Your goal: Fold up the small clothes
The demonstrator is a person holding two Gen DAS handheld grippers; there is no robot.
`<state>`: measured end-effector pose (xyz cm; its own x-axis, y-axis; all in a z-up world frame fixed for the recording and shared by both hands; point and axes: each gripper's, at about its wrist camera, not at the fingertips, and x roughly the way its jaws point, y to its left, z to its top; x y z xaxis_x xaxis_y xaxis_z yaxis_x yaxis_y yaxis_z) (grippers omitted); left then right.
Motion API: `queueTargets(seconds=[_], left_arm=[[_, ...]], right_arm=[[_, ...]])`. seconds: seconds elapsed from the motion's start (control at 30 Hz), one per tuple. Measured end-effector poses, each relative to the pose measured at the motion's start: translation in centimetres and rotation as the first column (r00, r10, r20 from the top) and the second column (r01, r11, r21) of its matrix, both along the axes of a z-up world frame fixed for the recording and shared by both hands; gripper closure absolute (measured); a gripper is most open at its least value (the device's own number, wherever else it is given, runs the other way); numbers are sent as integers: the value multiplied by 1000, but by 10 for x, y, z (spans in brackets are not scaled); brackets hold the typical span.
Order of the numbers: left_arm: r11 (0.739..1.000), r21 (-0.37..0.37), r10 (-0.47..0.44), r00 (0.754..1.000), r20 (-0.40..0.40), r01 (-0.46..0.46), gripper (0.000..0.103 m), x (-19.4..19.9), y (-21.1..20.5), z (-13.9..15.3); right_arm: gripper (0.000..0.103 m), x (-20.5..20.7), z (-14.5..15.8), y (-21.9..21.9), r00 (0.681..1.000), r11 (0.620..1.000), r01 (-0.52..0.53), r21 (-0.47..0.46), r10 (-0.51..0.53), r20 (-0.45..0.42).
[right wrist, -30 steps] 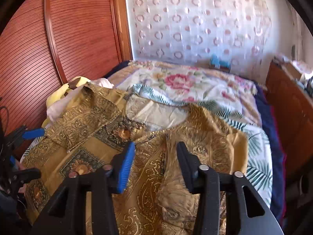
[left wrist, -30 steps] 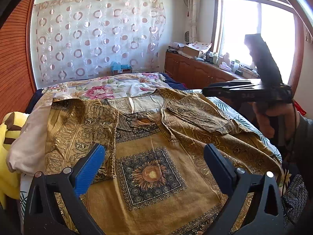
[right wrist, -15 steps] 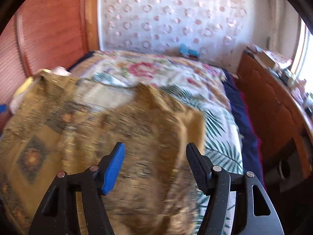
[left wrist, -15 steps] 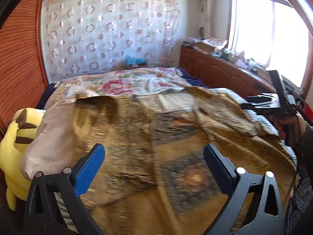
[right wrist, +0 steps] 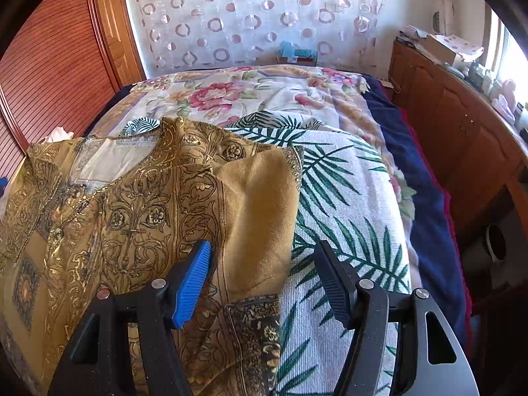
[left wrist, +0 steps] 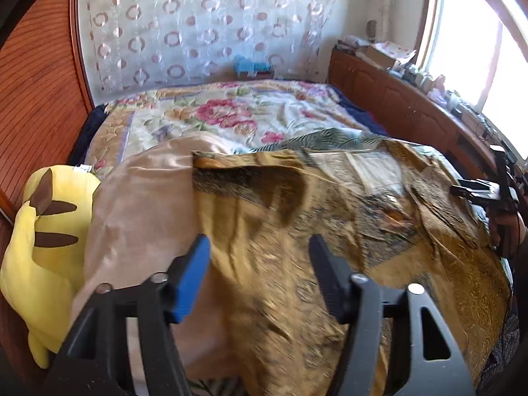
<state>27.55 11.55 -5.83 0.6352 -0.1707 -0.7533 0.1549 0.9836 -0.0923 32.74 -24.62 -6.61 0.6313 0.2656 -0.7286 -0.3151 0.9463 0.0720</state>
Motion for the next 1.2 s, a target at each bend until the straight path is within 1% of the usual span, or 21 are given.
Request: queueTargets(seconds=[0.13, 0.27, 0.37, 0.47, 0.57, 0.7, 0.73, 0.8, 0.87, 1.0, 1.1, 1.2], left_arm=[[1000, -14, 7, 999, -41, -7, 47, 29, 8, -4], [999, -28, 16, 997, -81, -19, 48, 57, 8, -12], [1000, -12, 27, 996, -87, -29, 49, 71, 7, -13], [999, -34, 33, 995, -89, -36, 52, 84, 8, -9], [998, -44, 47, 995, -90, -51, 52, 94, 10, -4], [997, -19, 66, 991, -118, -68, 52, 108, 12, -6], [998, 1, 70, 989, -127, -70, 52, 110, 11, -8], [997, 30, 73, 990, -123, -70, 52, 110, 9, -9], [997, 31, 70, 991, -111, -67, 52, 108, 9, -6], [996, 29, 88, 995, -55, -87, 52, 95, 15, 11], [996, 41, 82, 996, -16, -81, 47, 78, 21, 24], [996, 68, 63, 998, -16, -62, 47, 65, 25, 24]], right_arm=[[36, 1, 0, 1, 1000, 999, -11, -37, 12, 24], [36, 0, -2, 1, 999, 999, -13, -49, 14, 29], [36, 1, -2, 0, 999, 999, -13, -49, 14, 29], [36, 0, -2, -2, 999, 999, -13, -52, 15, 32], [36, 0, -3, -2, 999, 999, -13, -52, 15, 32], [36, -4, -2, -4, 999, 998, -12, -55, 14, 34], [36, -5, -2, -4, 999, 998, -12, -54, 14, 34], [36, -6, -2, -3, 999, 998, -12, -56, 14, 34], [36, -6, -2, -3, 999, 998, -12, -56, 14, 36], [36, -6, -2, -3, 999, 998, -12, -56, 14, 36], [36, -6, -2, -3, 999, 998, -13, -56, 15, 36], [36, -6, -2, -3, 999, 998, -13, -56, 15, 36]])
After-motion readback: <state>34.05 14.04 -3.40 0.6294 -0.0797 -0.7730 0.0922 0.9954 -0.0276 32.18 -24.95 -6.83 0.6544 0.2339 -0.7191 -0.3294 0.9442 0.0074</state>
